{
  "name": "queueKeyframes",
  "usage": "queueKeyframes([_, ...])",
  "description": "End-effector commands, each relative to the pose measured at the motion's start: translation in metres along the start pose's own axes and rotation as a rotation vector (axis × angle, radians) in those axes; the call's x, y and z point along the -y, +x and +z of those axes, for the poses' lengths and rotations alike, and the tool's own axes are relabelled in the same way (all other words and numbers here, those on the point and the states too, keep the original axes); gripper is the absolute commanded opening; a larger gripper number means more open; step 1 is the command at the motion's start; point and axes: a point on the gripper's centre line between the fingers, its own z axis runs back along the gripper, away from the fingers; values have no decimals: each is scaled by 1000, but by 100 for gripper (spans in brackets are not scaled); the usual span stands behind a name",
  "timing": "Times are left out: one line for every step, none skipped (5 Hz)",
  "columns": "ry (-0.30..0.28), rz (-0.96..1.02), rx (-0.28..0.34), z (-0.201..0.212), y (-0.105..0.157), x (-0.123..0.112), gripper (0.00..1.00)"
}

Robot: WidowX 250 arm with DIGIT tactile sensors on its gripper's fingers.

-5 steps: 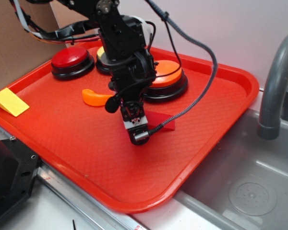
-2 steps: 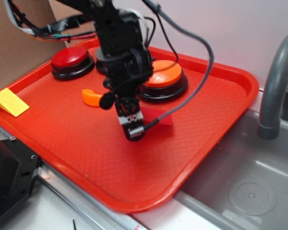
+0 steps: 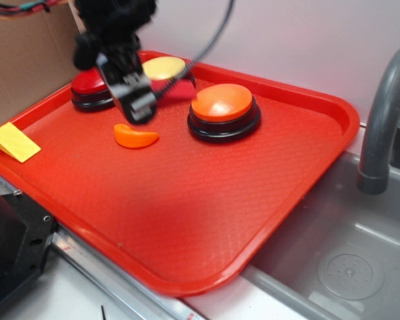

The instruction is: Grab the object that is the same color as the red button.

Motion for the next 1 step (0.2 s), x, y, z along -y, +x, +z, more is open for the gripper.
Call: queueKeyframes([56,248,57,65,-8,-37,0])
